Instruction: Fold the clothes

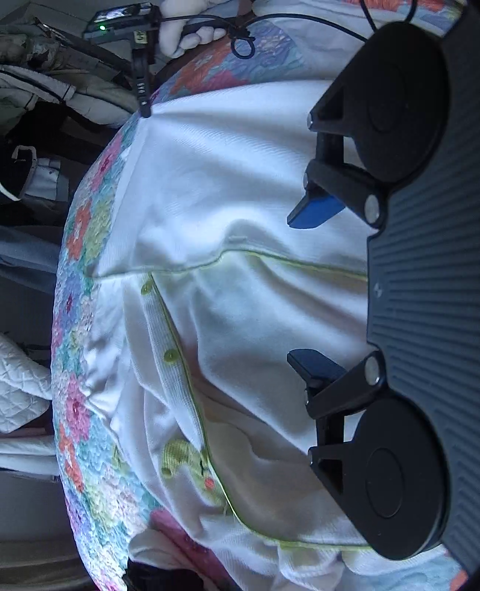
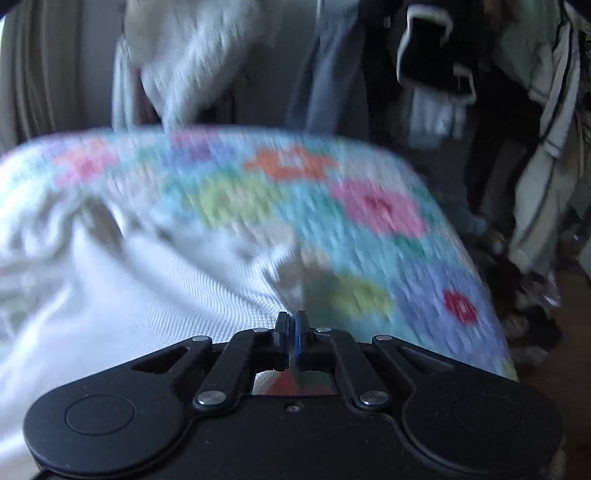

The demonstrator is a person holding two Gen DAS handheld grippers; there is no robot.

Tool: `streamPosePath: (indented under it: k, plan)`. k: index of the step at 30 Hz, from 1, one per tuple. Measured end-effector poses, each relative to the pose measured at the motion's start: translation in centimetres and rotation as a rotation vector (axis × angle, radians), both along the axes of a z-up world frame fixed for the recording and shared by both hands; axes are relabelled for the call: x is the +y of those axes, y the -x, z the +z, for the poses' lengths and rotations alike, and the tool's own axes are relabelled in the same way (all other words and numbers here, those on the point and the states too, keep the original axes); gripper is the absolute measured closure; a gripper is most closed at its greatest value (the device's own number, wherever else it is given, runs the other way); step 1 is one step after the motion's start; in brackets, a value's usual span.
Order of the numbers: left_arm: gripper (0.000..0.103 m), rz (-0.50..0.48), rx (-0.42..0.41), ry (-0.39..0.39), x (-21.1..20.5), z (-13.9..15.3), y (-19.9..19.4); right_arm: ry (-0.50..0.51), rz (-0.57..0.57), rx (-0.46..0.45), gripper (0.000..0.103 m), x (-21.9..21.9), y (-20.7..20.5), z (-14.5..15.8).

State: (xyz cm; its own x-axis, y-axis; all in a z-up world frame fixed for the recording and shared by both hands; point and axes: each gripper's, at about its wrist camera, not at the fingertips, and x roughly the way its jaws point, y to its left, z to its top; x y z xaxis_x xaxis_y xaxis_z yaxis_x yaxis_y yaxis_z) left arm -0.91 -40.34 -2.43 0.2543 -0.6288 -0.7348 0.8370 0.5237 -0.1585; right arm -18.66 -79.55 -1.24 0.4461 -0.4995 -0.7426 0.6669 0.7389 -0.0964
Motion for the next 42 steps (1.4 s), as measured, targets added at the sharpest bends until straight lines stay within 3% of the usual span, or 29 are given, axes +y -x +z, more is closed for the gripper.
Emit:
streamPosePath:
  k: [2, 4, 5, 8, 12, 16, 19, 21, 23, 25, 27, 29, 31, 34, 37, 40, 42]
  plan:
    - [0.031, 0.043, -0.041, -0.020, 2.8, 0.7, -0.4, -0.041, -0.032, -0.001, 0.095, 0.2, 0.6, -0.4]
    - [0.031, 0.110, -0.083, -0.036, 6.0, 1.2, -1.0, -0.020, -0.036, -0.020, 0.086, 1.4, 0.7, 0.4]
    - [0.031, 0.148, -0.100, -0.043, 7.6, 1.3, -1.4, -0.002, -0.020, -0.026, 0.076, 2.1, 0.4, 1.1]
    - [0.028, 0.255, -0.108, -0.047, 12.0, 1.2, -3.1, 0.022, 0.073, -0.062, 0.071, 4.5, -1.1, 3.3]
    - [0.023, 0.305, -0.039, -0.027, 15.1, 0.0, -4.8, -0.171, 0.282, -0.217, 0.066, 7.3, -3.6, 5.8]
    - [0.020, 0.356, 0.059, 0.059, 16.1, -1.6, -5.6, -0.467, 0.498, -0.350, 0.062, 10.8, -6.0, 5.7]
    - [0.016, 0.392, 0.165, 0.148, 16.2, -2.8, -5.9, -0.606, 0.629, -0.322, 0.061, 15.1, -8.0, 4.7]
    - [0.015, 0.399, 0.209, 0.155, 16.2, -3.7, -5.8, -0.644, 0.711, -0.262, 0.061, 18.3, -9.0, 4.1]
    - [0.015, 0.399, 0.232, 0.168, 16.6, -4.4, -5.6, -0.630, 0.804, -0.202, 0.061, 21.9, -9.7, 4.0]
    - [0.027, 0.376, 0.273, 0.200, 17.1, -5.1, -5.8, -0.618, 0.867, -0.185, 0.061, 25.0, -9.7, 4.1]
    - [0.074, 0.370, 0.308, 0.221, 17.4, -5.7, -6.0, -0.589, 0.896, -0.210, 0.061, 27.8, -8.9, 4.0]
    - [0.088, 0.391, 0.331, 0.226, 17.5, -6.1, -6.4, -0.520, 0.913, -0.233, 0.061, 30.1, -7.8, 4.1]
    - [0.088, 0.389, 0.312, 0.225, 17.4, -5.6, -6.2, -0.477, 0.947, -0.232, 0.061, 32.3, -6.7, 3.7]
    - [0.084, 0.381, 0.249, 0.237, 17.6, -4.4, -5.6, -0.433, 1.006, -0.152, 0.061, 35.4, -5.6, 2.8]
    - [0.064, 0.413, 0.256, 0.240, 18.1, -4.1, -5.6, -0.386, 1.058, -0.075, 0.061, 38.8, -5.2, 1.9]
    - [0.057, 0.418, 0.253, 0.217, 18.4, -4.0, -5.3, -0.294, 1.104, 0.002, 0.059, 42.0, -5.6, 0.7]
    - [0.046, 0.396, 0.235, 0.202, 18.3, -4.2, -4.8, -0.278, 1.107, 0.020, 0.059, 42.5, -6.0, -0.3]
